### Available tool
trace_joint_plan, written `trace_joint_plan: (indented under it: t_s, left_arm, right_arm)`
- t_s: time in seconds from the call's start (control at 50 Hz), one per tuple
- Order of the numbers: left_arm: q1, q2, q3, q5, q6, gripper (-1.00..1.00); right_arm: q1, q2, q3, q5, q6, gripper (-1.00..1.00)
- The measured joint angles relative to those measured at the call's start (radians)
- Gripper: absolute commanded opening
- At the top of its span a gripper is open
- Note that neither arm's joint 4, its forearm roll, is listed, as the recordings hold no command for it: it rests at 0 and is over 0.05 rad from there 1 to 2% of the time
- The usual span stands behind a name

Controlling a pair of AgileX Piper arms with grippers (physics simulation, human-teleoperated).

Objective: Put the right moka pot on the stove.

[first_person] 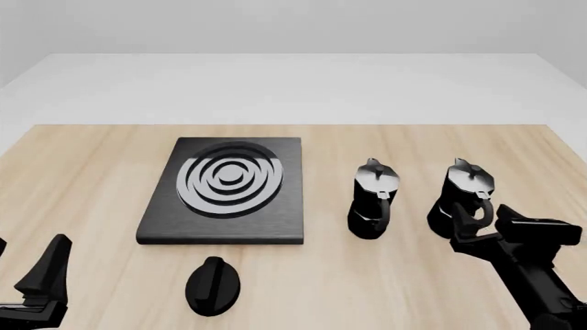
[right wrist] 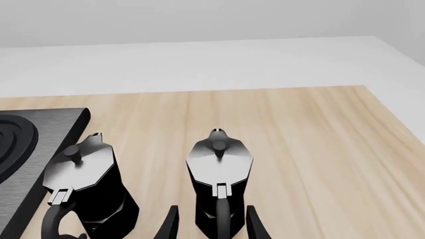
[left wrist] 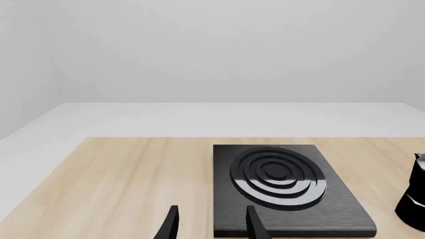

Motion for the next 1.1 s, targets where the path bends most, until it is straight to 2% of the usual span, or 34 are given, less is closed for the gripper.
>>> trace_joint_plan:
  t_s: [0.36,0.38,0.56,0.78,0.9,1.1]
  left_arm:
    - [0.000,0.000,0.000,0.000,0.000,1.00]
    - [0.000,0.000,0.000,0.000,0.000,1.00]
    - [0.000,0.000,0.000,0.000,0.000,1.00]
    - [0.000,0.000,0.000,0.000,0.000,1.00]
    - [0.000,0.000,0.000,0.000,0.000,1.00]
    - [0.000,0.000,0.000,0.000,0.000,1.00]
  right_arm:
    - [-0.012,0.088,-0.065,-0.007,0.001,1.00]
    - [-0.014,0.092,-0.068,-0.007,0.001,-1.00]
    - [-0.022,0.096,-0.073,-0.007,0.008,-1.00]
    - [-0.013,0.029,-0.034,0.011,-0.013,-1.00]
    - [0.002,-0.093,-0.019,0.098,-0.029,-1.00]
    - [0.024,-0.367,-0.026,0.334,-0.051,-1.00]
